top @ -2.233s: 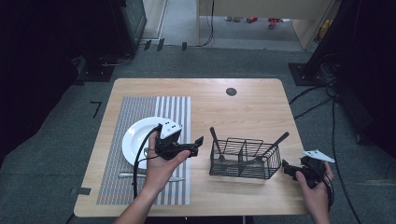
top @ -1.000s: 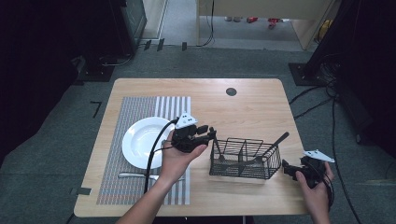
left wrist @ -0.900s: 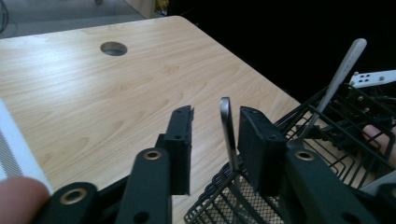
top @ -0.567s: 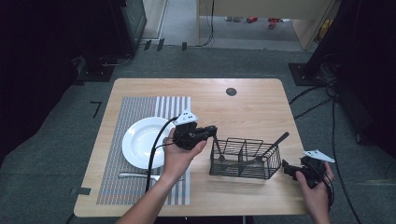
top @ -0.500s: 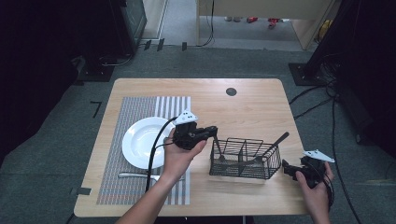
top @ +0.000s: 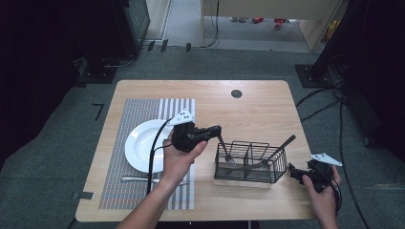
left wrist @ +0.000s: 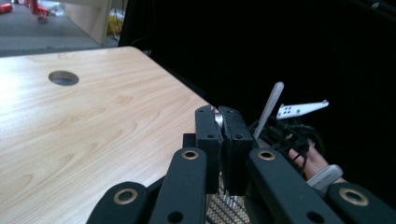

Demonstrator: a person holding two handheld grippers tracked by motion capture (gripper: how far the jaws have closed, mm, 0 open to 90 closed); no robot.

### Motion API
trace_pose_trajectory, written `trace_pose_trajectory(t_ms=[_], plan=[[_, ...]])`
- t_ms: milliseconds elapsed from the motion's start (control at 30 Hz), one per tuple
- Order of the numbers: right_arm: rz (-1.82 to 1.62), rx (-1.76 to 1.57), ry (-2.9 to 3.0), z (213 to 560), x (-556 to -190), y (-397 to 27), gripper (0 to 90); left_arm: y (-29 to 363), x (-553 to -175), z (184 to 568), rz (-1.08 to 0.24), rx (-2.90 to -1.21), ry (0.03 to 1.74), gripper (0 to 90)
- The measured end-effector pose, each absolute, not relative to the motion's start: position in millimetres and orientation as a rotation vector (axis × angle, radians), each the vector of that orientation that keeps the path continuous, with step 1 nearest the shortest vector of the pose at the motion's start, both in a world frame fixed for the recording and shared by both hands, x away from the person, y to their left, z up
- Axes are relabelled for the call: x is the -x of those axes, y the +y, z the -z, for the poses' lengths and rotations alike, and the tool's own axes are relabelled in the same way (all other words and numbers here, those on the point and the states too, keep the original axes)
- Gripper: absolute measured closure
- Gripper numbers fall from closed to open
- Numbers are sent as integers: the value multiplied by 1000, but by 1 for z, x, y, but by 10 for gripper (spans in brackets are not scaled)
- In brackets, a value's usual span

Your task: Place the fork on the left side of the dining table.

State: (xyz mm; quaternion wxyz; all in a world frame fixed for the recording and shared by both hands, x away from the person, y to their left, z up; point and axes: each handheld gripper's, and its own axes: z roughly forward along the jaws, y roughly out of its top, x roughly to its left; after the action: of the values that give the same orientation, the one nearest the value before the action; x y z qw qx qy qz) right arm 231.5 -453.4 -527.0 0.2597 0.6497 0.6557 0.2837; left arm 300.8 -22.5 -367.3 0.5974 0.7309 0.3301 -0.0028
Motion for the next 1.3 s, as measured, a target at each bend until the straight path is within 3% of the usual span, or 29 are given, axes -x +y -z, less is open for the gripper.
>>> trace_pose_trajectory(t_ms=[267, 800, 1300], plan=[[-768, -1762, 1776, 527, -231, -453, 0, -13, -294, 344, -64, -1661, 742, 889], [-768, -1761, 1776, 527, -232, -453, 0, 9, -293, 310, -79, -1551, 734, 889], [-768, -1761, 1776, 527, -232, -453, 0, 54, -315, 296, -120, -1397, 825, 889]])
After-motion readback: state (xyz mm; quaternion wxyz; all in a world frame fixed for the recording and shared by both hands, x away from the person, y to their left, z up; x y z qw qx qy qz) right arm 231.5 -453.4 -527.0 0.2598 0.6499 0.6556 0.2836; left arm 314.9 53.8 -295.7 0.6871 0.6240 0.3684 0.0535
